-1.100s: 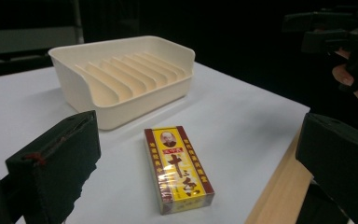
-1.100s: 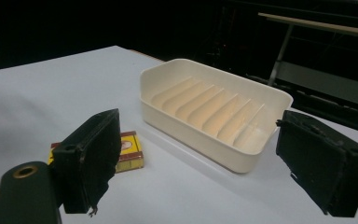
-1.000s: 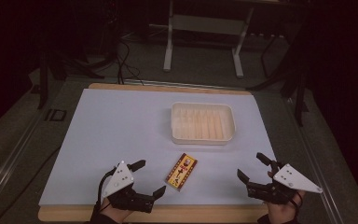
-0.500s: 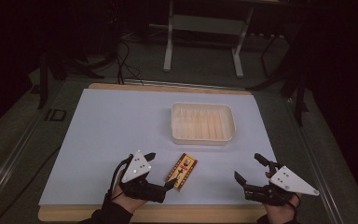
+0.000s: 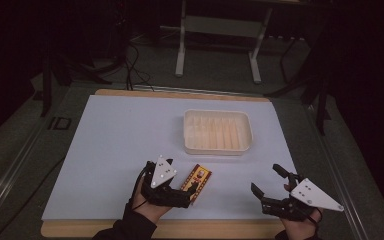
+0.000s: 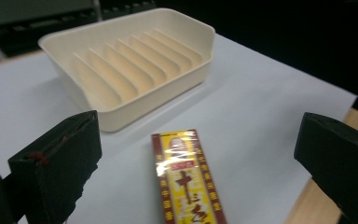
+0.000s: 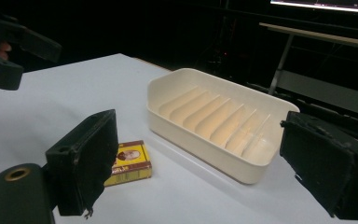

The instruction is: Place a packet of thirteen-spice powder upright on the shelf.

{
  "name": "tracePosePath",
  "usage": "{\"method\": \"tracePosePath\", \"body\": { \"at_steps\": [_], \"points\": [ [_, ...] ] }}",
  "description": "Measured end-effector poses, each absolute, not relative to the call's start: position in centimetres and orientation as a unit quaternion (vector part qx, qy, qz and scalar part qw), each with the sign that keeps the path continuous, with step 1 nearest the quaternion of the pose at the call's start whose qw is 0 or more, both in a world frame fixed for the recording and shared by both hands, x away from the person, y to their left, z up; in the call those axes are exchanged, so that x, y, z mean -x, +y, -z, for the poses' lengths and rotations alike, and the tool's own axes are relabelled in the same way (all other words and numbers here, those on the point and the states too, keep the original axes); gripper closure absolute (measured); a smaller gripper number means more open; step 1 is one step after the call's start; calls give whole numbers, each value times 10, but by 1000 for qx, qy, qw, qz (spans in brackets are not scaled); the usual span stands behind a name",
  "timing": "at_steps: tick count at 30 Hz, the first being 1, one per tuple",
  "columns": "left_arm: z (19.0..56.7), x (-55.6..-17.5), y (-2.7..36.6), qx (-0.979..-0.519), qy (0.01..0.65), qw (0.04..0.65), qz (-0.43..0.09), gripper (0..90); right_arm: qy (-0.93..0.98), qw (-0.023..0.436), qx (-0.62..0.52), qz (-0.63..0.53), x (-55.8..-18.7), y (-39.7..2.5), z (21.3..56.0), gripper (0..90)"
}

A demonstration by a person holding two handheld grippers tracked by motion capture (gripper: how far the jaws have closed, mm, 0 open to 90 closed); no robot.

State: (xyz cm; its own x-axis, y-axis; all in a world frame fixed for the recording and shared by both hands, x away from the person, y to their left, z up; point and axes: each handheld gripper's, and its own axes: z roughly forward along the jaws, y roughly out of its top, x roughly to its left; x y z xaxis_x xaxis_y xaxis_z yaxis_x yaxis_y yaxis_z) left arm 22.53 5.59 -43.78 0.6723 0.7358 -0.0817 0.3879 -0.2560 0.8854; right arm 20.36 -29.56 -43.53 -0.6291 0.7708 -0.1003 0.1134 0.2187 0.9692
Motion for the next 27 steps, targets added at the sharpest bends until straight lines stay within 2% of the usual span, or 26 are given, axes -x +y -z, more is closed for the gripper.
{"method": "tracePosePath", "body": {
  "at_steps": [7, 12, 14, 16, 23, 27],
  "points": [
    [442, -233, 47, -773, 363, 493, -166, 14, 707, 319, -314, -547, -202, -298, 433, 132],
    [451, -240, 37, -781, 391, 454, -175, 14, 706, 321, -314, -548, -202, -298, 434, 131],
    [456, -243, 35, -782, 395, 454, -164, 14, 703, 328, -314, -548, -201, -298, 433, 131],
    [460, -246, 34, -780, 396, 460, -154, 14, 702, 328, -315, -549, -201, -298, 433, 131],
    [470, -250, 25, -788, 387, 448, -173, 14, 705, 322, -316, -547, -203, -298, 435, 131],
    [478, -256, 21, -791, 394, 442, -156, 15, 706, 320, -318, -545, -203, -298, 435, 131]
  ]
}}
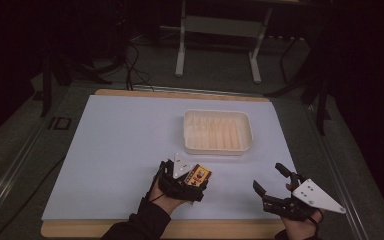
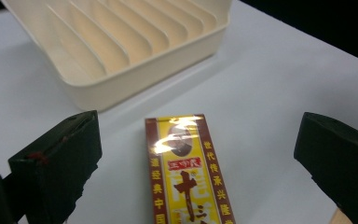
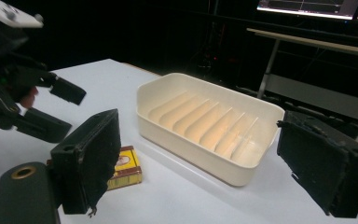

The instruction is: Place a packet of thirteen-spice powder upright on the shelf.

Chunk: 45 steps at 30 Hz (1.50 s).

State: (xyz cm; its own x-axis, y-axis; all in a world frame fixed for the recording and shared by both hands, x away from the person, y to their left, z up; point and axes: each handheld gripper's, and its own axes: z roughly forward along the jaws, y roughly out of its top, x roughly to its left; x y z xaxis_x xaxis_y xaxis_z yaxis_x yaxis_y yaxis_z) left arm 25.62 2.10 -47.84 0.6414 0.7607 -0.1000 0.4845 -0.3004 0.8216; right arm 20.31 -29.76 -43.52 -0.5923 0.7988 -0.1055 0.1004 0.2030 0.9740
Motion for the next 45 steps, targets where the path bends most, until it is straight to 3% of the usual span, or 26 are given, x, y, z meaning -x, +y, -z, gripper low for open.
{"method": "tracePosePath", "body": {
  "at_steps": [24, 45],
  "points": [
    [522, -279, -12, -814, 448, 345, -130, 65, 709, 307, -327, -544, -206, -300, 437, 136],
    [533, -280, -18, -838, 441, 295, -128, 216, 715, 298, -336, -536, -209, -300, 439, 137]
  ]
}}
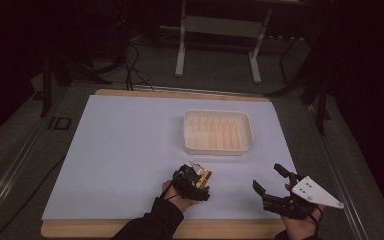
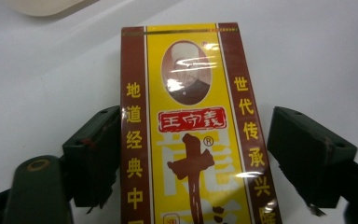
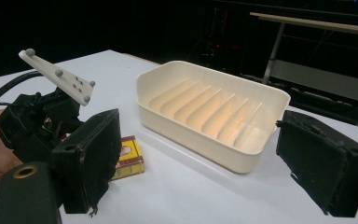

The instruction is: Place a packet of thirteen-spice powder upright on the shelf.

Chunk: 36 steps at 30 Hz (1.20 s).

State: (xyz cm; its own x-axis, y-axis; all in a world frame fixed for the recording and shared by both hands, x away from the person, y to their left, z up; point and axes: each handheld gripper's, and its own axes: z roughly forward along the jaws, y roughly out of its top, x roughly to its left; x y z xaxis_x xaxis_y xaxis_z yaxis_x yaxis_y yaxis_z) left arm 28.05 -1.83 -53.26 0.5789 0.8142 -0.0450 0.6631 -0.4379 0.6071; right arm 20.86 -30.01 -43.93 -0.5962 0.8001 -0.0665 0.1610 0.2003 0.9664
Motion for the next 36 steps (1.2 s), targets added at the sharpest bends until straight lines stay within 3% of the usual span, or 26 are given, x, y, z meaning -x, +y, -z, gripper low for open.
{"method": "tracePosePath", "body": {
  "at_steps": [9, 27, 36],
  "points": [
    [531, -282, -14, -844, 429, 294, -128, 315, 716, 296, -340, -533, -210, -300, 440, 139],
    [499, -267, -3, -837, 382, 360, -154, 326, 718, 291, -343, -531, -212, -298, 442, 141],
    [498, -261, -2, -852, 348, 368, -131, 326, 722, 286, -345, -528, -212, -294, 444, 147]
  ]
}}
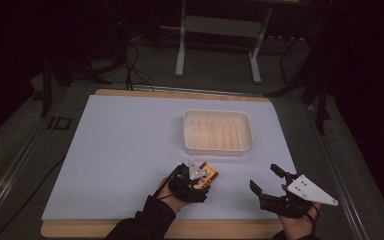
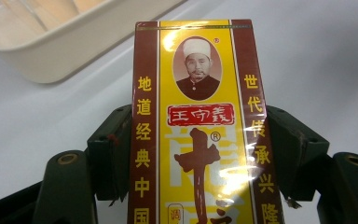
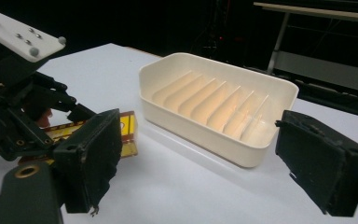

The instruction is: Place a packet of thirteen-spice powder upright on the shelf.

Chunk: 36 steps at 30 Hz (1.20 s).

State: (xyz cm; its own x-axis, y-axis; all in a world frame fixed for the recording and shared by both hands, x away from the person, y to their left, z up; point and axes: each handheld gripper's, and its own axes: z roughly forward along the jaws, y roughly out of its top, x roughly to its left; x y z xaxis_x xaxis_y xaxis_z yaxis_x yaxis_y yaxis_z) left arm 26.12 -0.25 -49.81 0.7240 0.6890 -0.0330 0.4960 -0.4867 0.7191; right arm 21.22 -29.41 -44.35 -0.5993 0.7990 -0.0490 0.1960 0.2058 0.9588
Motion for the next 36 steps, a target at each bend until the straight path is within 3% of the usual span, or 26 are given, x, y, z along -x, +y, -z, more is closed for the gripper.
{"method": "tracePosePath", "body": {
  "at_steps": [22, 26, 35, 36],
  "points": [
    [477, -245, 0, -800, 275, 510, -159, 327, 716, 278, -350, -536, -206, -283, 432, 164],
    [475, -240, -2, -785, 253, 532, -194, 327, 719, 277, -342, -538, -204, -278, 427, 164],
    [480, -243, -2, -756, 248, 580, -174, 327, 709, 260, -343, -558, -207, -267, 414, 168],
    [481, -243, -1, -752, 250, 585, -172, 327, 708, 255, -344, -561, -207, -265, 414, 207]
  ]
}}
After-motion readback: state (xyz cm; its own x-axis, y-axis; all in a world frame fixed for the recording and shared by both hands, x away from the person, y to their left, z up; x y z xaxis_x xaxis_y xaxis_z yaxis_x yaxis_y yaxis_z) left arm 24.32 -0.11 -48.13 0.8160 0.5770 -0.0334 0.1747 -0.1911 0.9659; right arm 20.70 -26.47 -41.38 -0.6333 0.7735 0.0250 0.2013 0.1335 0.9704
